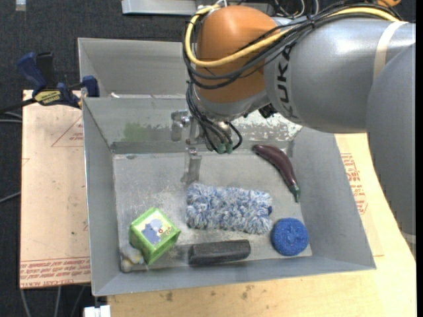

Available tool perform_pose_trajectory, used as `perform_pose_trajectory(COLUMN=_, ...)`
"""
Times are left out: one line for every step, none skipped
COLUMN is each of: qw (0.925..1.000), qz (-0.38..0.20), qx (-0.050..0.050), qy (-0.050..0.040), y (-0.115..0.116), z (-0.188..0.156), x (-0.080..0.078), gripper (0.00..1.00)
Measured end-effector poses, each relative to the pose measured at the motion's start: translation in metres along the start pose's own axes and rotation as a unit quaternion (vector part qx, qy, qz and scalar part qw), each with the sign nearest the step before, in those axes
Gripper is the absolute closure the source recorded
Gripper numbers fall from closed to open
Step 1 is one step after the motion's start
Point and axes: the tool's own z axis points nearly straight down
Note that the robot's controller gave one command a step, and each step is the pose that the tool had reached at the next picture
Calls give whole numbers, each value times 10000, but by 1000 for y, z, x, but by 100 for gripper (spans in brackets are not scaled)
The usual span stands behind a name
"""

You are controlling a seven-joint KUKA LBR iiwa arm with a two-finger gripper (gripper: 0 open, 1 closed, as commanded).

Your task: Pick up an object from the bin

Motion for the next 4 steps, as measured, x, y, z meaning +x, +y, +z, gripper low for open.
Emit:
perform_pose_trajectory(qw=9995, qz=-321, qx=11, qy=41, y=-34, z=43, x=15, gripper=0)
perform_pose_trajectory(qw=9975, qz=-701, qx=10, qy=31, y=-64, z=90, x=46, gripper=0)
perform_pose_trajectory(qw=9968, qz=-800, qx=5, qy=87, y=-91, z=101, x=58, gripper=0)
perform_pose_trajectory(qw=9977, qz=-681, qx=-1, qy=53, y=-105, z=126, x=49, gripper=100)
